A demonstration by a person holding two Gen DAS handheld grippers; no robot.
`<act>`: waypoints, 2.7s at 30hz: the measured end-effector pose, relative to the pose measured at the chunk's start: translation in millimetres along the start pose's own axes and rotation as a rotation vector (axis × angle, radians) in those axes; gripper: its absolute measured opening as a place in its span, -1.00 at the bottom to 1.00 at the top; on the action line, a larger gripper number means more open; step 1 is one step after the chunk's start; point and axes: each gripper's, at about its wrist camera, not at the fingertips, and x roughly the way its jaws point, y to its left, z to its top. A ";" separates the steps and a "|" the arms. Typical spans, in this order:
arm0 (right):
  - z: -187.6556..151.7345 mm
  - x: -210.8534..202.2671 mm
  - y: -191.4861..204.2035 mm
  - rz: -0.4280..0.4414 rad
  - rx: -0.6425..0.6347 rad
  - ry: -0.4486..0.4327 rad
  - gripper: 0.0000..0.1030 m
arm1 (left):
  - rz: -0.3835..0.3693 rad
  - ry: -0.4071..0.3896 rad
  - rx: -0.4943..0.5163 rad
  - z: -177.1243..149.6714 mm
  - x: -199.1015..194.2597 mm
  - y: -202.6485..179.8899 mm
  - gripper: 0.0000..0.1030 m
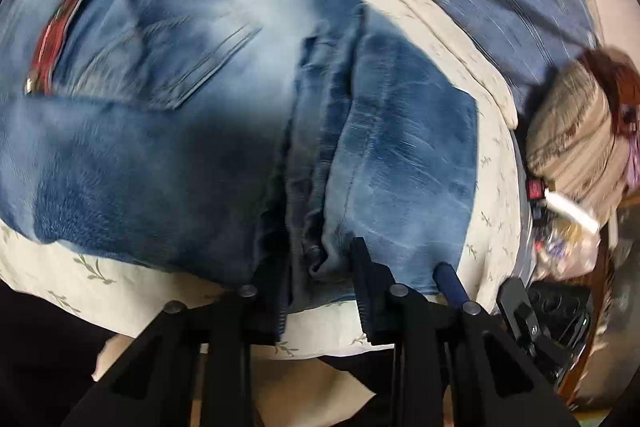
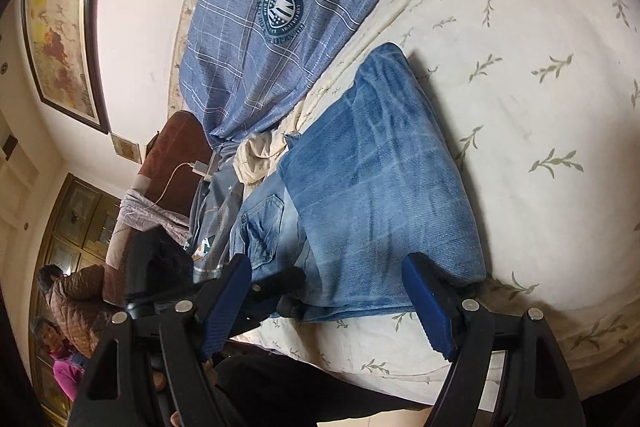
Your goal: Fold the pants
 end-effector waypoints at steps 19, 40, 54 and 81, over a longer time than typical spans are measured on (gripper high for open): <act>0.6 -1.4 -5.1 0.020 0.019 0.004 0.56 | -0.076 -0.067 -0.007 -17.9 -30.4 -9.2 0.28; -1.2 -1.4 -5.7 0.030 0.022 0.003 0.56 | -0.018 -0.089 -0.007 -12.5 -17.9 -3.9 -0.01; -1.3 1.0 -5.2 0.029 0.014 0.007 0.56 | 0.142 -0.257 0.226 -47.0 -54.3 -38.6 -0.84; 59.6 35.7 -17.6 -0.006 0.070 0.065 0.63 | 0.061 -0.291 0.341 43.3 -43.6 -58.2 -0.24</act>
